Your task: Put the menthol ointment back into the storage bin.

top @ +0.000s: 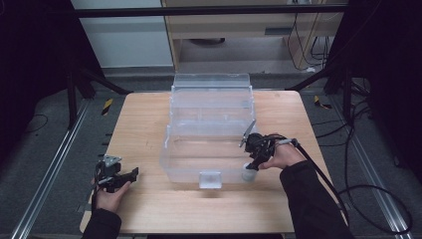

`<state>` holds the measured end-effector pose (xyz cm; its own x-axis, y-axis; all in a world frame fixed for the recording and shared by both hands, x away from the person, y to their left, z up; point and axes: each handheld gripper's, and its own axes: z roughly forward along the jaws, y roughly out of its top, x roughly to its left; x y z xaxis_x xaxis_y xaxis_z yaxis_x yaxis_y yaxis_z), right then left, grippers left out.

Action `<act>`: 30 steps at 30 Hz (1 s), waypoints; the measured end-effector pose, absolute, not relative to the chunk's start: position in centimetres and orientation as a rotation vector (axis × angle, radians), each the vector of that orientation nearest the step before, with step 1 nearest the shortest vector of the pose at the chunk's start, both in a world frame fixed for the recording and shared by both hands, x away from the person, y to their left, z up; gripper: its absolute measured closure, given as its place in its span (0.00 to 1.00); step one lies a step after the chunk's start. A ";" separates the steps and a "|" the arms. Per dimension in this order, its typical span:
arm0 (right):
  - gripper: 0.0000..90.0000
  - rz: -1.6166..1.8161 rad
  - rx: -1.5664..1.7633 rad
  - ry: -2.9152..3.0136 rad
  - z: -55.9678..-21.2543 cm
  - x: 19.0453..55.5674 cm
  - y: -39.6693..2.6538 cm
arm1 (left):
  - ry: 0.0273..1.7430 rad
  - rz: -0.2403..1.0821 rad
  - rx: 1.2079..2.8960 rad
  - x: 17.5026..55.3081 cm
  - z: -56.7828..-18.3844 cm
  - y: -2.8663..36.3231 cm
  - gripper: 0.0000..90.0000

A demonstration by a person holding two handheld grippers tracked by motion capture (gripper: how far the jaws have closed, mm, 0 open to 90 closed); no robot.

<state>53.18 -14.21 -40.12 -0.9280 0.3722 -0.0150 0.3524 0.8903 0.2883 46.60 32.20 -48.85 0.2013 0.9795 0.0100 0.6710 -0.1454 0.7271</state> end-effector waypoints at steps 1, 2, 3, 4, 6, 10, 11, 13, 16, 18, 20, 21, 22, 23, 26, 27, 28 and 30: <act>0.54 0.449 0.589 2.974 -39.9 53.1 -14.3 | 1.533 0.672 1.888 46.6 -48.8 32.2 0.32; 0.54 0.463 0.589 2.971 -39.7 53.0 -14.4 | 1.533 0.672 1.888 46.6 -48.8 32.2 0.32; 0.53 0.479 0.600 2.961 -39.5 52.9 -14.5 | 1.533 0.672 1.888 46.6 -48.8 32.2 0.32; 0.52 0.503 0.612 2.946 -39.3 52.8 -14.6 | 1.533 0.672 1.887 46.6 -48.8 32.2 0.32; 0.49 0.557 0.627 2.921 -38.8 52.6 -14.8 | 1.534 0.670 1.884 46.6 -48.8 32.2 0.32; 0.44 0.690 0.670 2.812 -37.7 51.9 -15.9 | 1.535 0.663 1.878 46.5 -48.7 32.2 0.33; 0.41 0.738 0.696 2.773 -37.3 51.7 -16.3 | 1.534 0.663 1.877 46.5 -48.7 32.2 0.33; 0.39 0.799 0.720 2.721 -37.0 51.4 -16.9 | 1.533 0.660 1.874 46.5 -48.7 32.2 0.34; 0.36 0.913 0.796 2.601 -36.4 50.6 -18.2 | 1.528 0.650 1.873 46.5 -48.7 32.2 0.37; 0.32 0.985 0.868 2.505 -36.1 50.1 -19.3 | 1.526 0.645 1.873 46.4 -48.6 32.1 0.39; 0.30 1.057 0.936 2.434 -36.0 49.6 -20.2 | 1.522 0.637 1.867 46.4 -48.5 32.1 0.41; 0.28 1.090 0.966 2.394 -36.0 49.3 -20.8 | 1.521 0.634 1.865 46.3 -48.5 32.1 0.42; 0.27 1.117 0.993 2.360 -36.0 49.0 -21.3 | 1.519 0.633 1.862 46.3 -48.4 32.0 0.43; 0.27 1.135 1.010 2.336 -36.1 48.8 -21.7 | 1.517 0.628 1.861 46.3 -48.4 32.0 0.44; 0.24 1.181 1.084 2.250 -36.8 47.9 -23.3 | 1.516 0.626 1.857 46.2 -48.3 32.0 0.49; 0.24 1.187 1.104 2.236 -37.1 47.8 -23.6 | 1.516 0.624 1.855 46.2 -48.3 32.0 0.50; 0.24 1.194 1.138 2.217 -37.5 47.6 -24.0 | 1.516 0.622 1.855 46.2 -48.3 32.0 0.51; 0.24 1.209 1.185 2.182 -38.4 47.2 -24.9 | 1.515 0.618 1.855 46.1 -48.2 32.0 0.54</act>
<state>47.16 -24.87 -38.37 -0.5735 0.8162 0.0693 0.4915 0.2752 0.8263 46.13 32.02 -48.23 0.2191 0.9747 -0.0449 0.6653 -0.1156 0.7376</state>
